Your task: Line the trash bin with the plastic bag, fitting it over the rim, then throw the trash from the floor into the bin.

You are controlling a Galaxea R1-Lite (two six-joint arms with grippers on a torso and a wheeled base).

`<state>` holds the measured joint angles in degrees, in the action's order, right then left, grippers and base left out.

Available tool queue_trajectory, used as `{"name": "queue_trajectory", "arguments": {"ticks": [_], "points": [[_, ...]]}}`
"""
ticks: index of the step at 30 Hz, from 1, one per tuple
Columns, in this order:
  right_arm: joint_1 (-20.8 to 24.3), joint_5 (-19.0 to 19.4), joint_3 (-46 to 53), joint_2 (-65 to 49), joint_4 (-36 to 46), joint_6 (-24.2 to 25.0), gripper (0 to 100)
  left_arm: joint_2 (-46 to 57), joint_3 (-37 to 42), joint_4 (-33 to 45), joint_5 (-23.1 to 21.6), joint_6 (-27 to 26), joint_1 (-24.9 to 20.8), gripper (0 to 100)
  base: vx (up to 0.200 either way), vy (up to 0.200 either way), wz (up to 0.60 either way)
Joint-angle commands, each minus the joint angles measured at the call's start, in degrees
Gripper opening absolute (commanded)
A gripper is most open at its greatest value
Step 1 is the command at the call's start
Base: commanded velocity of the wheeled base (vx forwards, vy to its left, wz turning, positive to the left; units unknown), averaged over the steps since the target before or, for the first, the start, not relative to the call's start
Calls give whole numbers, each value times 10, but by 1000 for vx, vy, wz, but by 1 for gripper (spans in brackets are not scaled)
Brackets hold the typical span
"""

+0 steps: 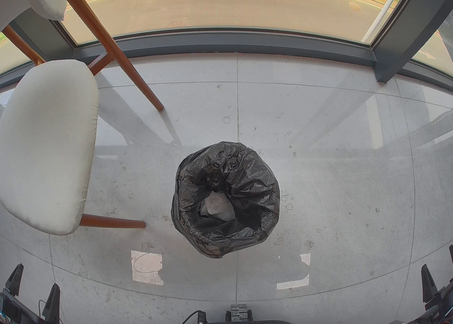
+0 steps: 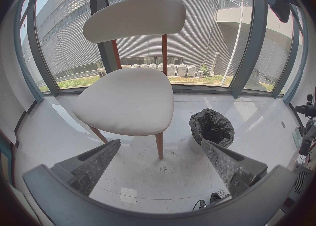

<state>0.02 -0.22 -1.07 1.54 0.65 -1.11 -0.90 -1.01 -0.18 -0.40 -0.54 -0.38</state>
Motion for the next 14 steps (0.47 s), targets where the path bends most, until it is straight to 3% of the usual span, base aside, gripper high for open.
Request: {"name": "queue_trajectory", "arguments": {"ticks": [1, 14], "points": [[1, -3, 8, -10, -2, 9, 100, 9, 10, -1, 0, 0, 1, 100, 0, 0, 0], [0, -6, 8, -10, -2, 10, 100, 9, 10, 0, 0, 0, 2, 100, 0, 0, 0]]}}
